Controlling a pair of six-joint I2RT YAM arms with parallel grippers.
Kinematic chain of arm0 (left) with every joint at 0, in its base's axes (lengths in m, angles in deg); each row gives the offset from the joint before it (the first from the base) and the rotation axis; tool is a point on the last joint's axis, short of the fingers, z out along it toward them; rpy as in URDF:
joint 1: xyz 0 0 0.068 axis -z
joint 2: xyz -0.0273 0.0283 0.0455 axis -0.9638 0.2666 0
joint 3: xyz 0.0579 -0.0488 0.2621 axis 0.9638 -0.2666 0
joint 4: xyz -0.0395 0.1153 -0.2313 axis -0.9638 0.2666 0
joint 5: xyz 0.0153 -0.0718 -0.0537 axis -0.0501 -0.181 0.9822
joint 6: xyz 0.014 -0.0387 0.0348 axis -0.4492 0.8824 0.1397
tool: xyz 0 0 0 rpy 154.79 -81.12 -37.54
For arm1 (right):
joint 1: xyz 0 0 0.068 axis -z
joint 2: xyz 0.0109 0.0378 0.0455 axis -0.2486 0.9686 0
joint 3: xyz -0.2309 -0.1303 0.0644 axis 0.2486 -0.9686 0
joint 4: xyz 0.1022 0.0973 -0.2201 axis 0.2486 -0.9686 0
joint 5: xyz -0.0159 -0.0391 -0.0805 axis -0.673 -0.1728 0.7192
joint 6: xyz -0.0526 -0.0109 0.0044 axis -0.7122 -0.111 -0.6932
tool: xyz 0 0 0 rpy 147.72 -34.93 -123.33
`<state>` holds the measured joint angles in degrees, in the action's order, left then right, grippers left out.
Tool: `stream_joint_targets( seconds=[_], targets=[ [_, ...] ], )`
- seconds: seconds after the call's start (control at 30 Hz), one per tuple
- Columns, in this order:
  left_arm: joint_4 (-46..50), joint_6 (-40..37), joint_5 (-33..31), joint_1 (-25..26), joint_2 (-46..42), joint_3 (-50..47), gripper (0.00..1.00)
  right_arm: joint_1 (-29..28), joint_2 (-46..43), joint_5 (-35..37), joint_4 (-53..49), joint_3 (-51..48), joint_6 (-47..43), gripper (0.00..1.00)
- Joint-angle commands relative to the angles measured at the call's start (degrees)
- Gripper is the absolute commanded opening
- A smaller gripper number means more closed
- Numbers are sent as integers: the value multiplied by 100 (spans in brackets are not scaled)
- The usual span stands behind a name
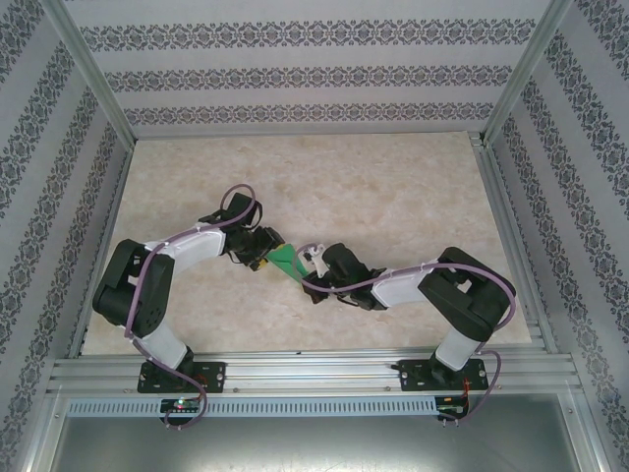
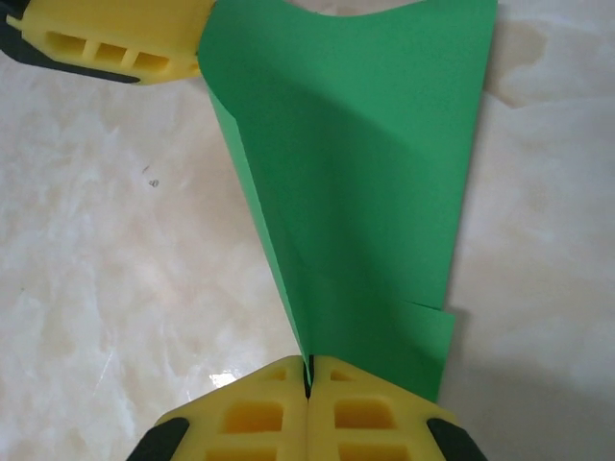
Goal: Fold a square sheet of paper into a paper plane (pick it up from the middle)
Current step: Fold the wing for the fifth time at the center of the table.
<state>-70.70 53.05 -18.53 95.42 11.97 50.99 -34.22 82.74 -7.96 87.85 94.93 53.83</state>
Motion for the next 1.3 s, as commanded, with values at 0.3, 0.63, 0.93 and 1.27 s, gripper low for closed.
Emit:
stream_joint_targets(
  seconds=[0.3,0.63,0.93,1.27],
  targets=[
    [142,99,167,-63,282,221,17,-243,-312,846,57,-31,-893,0],
    [349,-151,283,-75,315,416,0,-257,-540,1034,-257,-217,-1950,17],
    [394,-232,285,-80,328,414,0,-236,-597,1138,-417,-51,-2173,12],
    [385,-262,359,-82,335,426,0,-244,-406,986,-329,166,-2159,12]
  ],
)
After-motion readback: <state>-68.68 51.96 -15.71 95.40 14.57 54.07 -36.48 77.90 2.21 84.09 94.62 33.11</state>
